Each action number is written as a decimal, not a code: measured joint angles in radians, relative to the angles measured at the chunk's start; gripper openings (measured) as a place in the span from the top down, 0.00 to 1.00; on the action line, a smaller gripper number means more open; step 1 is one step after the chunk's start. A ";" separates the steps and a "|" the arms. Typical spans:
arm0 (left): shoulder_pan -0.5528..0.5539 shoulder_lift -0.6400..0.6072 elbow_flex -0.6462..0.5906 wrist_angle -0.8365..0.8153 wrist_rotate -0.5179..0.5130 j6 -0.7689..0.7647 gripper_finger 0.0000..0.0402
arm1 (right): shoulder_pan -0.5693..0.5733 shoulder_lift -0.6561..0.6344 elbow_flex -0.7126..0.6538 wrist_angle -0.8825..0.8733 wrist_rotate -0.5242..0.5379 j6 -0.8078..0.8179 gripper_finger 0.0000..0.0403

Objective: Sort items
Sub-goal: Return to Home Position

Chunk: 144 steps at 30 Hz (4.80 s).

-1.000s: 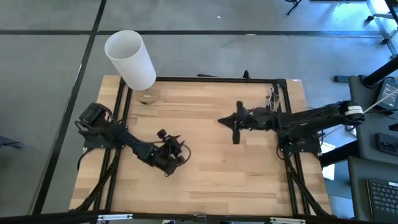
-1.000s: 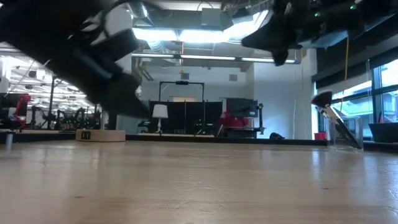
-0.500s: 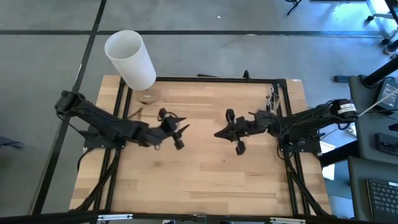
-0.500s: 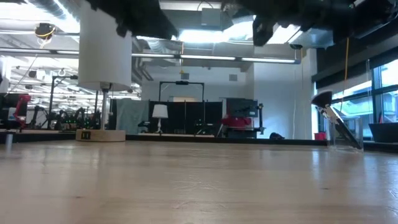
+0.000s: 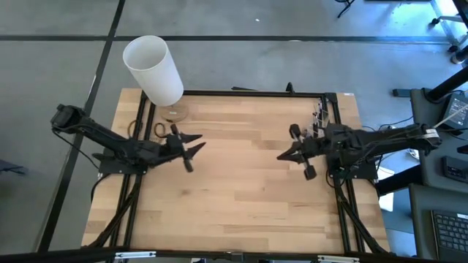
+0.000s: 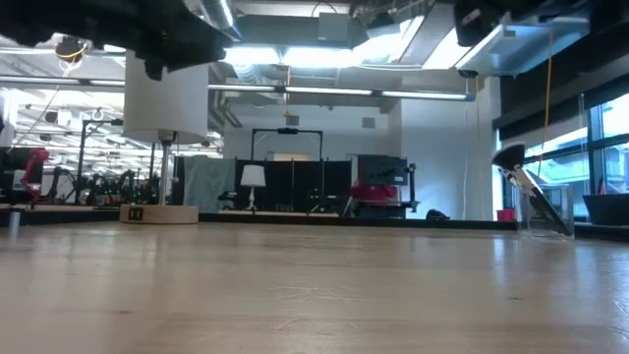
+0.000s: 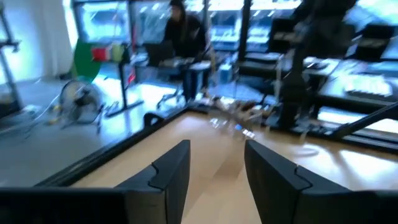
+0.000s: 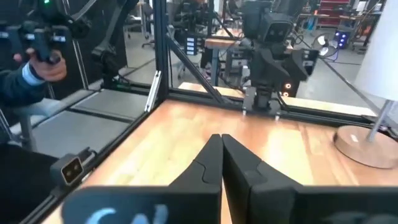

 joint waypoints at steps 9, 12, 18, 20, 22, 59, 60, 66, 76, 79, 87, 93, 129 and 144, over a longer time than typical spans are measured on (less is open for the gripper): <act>-0.075 -0.280 -0.134 0.024 0.057 0.105 0.63 | 0.064 -0.168 0.000 -0.199 0.195 -0.028 0.99; -0.101 -0.357 -0.170 0.025 0.052 0.135 0.63 | 0.085 -0.199 -0.022 -0.195 0.235 -0.030 0.99; -0.132 -0.461 -0.224 0.024 0.032 0.168 0.63 | 0.090 -0.282 -0.099 -0.158 0.269 -0.038 0.99; -0.139 -0.485 -0.235 0.024 0.031 0.178 0.63 | 0.090 -0.317 -0.119 -0.142 0.268 -0.038 0.99; -0.144 -0.503 -0.245 0.025 0.032 0.188 0.63 | 0.090 -0.355 -0.137 -0.148 0.267 -0.037 0.99; -0.023 -0.533 -0.265 -0.025 0.281 0.206 0.63 | 0.039 -0.660 -0.431 0.000 0.236 0.044 0.99; -0.019 -0.533 -0.265 -0.025 0.288 0.206 0.63 | 0.032 -0.660 -0.441 0.011 0.236 0.044 0.99; -0.011 -0.533 -0.265 -0.048 0.322 0.203 0.63 | -0.010 -0.660 -0.444 -0.003 0.215 0.052 0.99; -0.011 -0.533 -0.265 -0.126 0.316 0.185 0.63 | -0.074 -0.661 -0.451 -0.079 0.190 0.059 0.99; -0.011 -0.533 -0.265 -0.142 0.280 0.179 0.63 | -0.087 -0.674 -0.455 -0.085 0.166 0.069 0.99; -0.026 -0.558 -0.265 -0.175 0.265 0.164 0.63 | -0.098 -0.738 -0.445 -0.158 0.133 0.067 0.99; -0.059 -0.617 -0.265 -0.204 0.234 0.174 0.63 | -0.098 -0.743 -0.443 -0.162 0.131 0.066 0.99; -0.115 -0.724 -0.329 -0.274 0.194 0.208 0.63 | -0.098 -0.724 -0.523 0.024 0.222 0.019 0.91; -0.115 -0.725 -0.329 -0.267 0.117 0.205 0.63 | -0.098 -0.724 -0.523 0.020 0.221 -0.001 0.90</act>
